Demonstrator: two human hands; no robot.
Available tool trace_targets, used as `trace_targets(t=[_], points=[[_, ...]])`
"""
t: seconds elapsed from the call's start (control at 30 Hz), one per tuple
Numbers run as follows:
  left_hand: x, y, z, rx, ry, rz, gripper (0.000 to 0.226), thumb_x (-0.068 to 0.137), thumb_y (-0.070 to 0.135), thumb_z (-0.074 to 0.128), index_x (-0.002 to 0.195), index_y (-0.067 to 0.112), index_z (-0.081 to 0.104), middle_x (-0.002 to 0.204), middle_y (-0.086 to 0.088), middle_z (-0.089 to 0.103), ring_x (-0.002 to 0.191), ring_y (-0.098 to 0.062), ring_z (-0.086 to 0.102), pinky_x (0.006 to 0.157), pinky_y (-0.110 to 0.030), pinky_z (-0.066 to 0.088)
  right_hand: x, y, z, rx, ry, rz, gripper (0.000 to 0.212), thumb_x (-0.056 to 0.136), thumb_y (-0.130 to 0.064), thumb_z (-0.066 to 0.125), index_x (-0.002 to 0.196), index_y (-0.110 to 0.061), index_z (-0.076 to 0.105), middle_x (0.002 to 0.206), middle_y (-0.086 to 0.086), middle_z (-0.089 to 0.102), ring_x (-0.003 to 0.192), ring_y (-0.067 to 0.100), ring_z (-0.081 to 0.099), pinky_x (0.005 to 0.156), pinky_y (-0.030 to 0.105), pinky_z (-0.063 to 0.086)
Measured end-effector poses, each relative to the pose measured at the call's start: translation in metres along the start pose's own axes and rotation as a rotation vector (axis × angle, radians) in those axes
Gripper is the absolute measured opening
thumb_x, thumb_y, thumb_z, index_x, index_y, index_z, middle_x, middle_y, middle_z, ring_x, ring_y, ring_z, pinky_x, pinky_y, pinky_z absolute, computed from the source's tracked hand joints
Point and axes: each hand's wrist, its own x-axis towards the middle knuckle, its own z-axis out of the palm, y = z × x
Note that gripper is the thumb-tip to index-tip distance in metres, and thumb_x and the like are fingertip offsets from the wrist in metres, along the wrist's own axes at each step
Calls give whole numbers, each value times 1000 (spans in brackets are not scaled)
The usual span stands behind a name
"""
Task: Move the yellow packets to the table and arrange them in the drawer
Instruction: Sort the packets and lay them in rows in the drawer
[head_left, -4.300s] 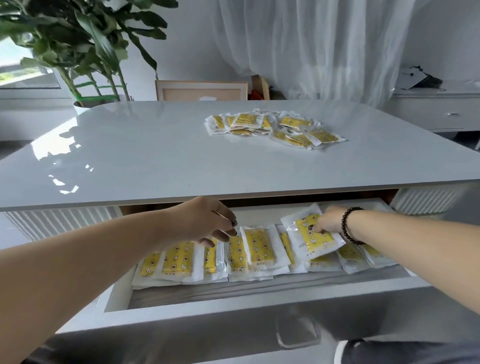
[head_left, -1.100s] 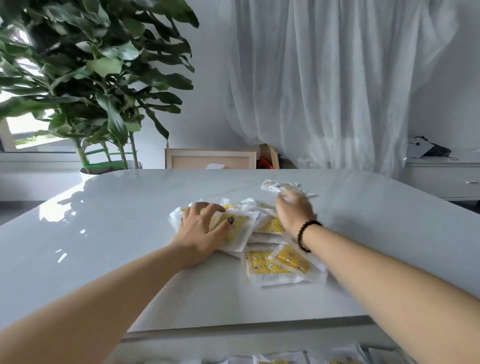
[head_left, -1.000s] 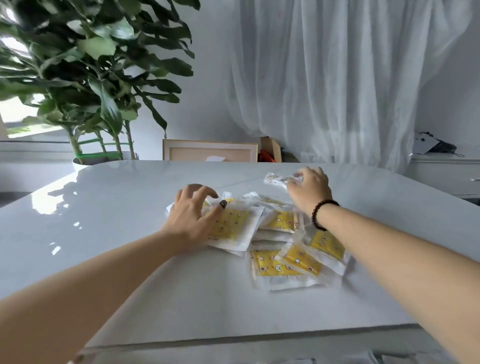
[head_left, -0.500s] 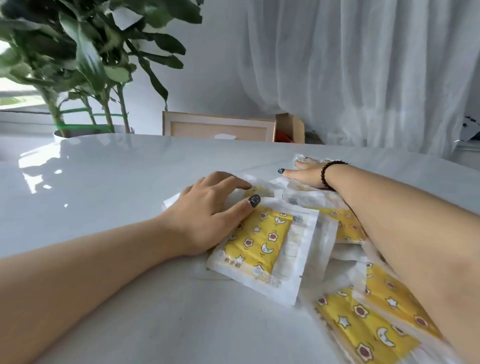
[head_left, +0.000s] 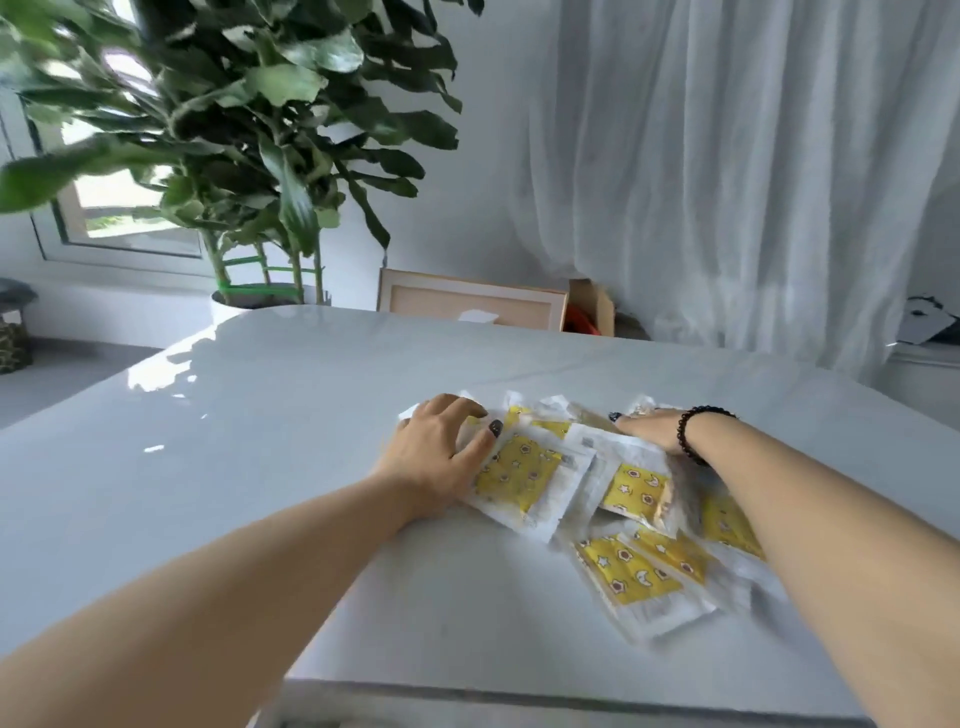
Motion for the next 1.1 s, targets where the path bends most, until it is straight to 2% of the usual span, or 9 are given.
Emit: trace_targets(t=[0.1,0.2,0.27,0.33,0.47,0.63,0.77,0.93,1.1], points=[[-34,36,1,-49,-64,44,75,73,67,23,130,27,51,138,6,43,131,-14,36,109,-39,28,-28,5,7,22,16,58,74,92,-66,23,150,-20,26,157,9,23,140,27,31,112,37,29],[-68,77,8,-19,-217,172,77,74,73,27,140,35,36,150,7,30,140,-13,22,115,-44,22,-55,6,22,80,147,101,83,78,-68,28,143,-16,40,146,12,43,126,29,47,99,34,40],[-90,103,14,96,-362,233,82,73,78,30,147,43,19,159,7,11,146,-13,3,119,-45,9,-69,6,35,71,238,141,80,78,-61,23,141,-15,42,147,12,40,129,29,44,102,35,38],[-107,119,22,253,-488,254,82,82,75,38,149,46,1,161,9,-9,146,-13,-16,119,-50,-4,-84,7,39,32,239,126,70,84,-52,17,142,-19,41,151,10,34,135,26,37,105,36,33],[-125,124,32,564,-561,359,66,92,66,22,145,50,-13,159,10,-19,145,-18,-23,116,-57,-8,-122,20,35,21,209,123,74,81,-57,16,148,-27,27,157,1,22,139,25,30,108,38,31],[-125,115,17,566,-568,335,51,102,45,21,146,52,-3,160,15,-11,146,-13,-18,117,-55,-5,-165,31,50,-31,132,-53,68,84,-54,24,146,-28,31,160,9,10,133,31,38,103,39,40],[-128,104,-3,545,-528,181,47,102,45,21,146,53,8,161,15,-1,148,-14,-8,119,-51,-2,-188,44,66,182,216,-155,63,85,-50,35,145,-38,24,153,3,30,120,28,51,93,41,49],[-139,105,-24,626,-447,9,50,102,41,28,151,38,16,161,3,5,149,-21,-1,119,-49,6,-213,49,92,98,417,-218,47,94,-42,37,140,-28,34,142,3,36,132,23,34,97,41,44],[-157,127,-20,643,-288,201,50,101,44,31,147,27,30,158,0,19,145,-21,18,117,-40,20,-223,47,104,164,513,-293,35,98,-34,39,127,-17,47,135,6,40,129,23,31,106,35,33]])
